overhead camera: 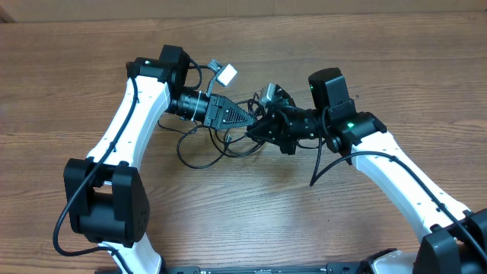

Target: Untangle cables

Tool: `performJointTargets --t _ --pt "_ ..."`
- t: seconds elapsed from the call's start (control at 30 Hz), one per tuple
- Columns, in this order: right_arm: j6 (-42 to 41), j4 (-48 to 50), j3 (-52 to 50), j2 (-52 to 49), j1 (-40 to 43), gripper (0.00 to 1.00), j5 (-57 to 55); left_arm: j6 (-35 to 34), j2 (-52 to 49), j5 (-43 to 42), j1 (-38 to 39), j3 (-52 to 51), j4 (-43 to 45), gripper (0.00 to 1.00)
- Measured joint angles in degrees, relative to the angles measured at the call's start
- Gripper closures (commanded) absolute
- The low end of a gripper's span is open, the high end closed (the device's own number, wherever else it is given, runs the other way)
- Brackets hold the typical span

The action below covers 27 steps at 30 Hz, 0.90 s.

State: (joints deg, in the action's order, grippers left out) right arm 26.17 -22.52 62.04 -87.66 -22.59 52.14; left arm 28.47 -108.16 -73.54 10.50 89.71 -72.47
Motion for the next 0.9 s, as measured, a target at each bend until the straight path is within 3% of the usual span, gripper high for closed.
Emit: performJointTargets --t 0.3,0.47,0.67,0.9 --pt "0.00 -0.22 0.00 -0.07 0.00 0.96 -0.37 0.00 0.00 1.14 0.02 0.07 0.28 0.96" --pt "-0.02 -0.28 0.00 -0.50 -0.02 0.96 -1.42 -0.72 0.00 6.01 0.02 0.76 0.50 0.96" --pt "0.07 0.39 0.00 -0.70 -0.33 0.96 -0.48 -5.20 -0.04 19.19 0.02 0.76 2.21 0.96" --pt "0.15 0.44 0.00 -0.70 -0.33 0.96 0.00 -7.15 -0.04 23.21 0.39 0.76 2.69 0.96"
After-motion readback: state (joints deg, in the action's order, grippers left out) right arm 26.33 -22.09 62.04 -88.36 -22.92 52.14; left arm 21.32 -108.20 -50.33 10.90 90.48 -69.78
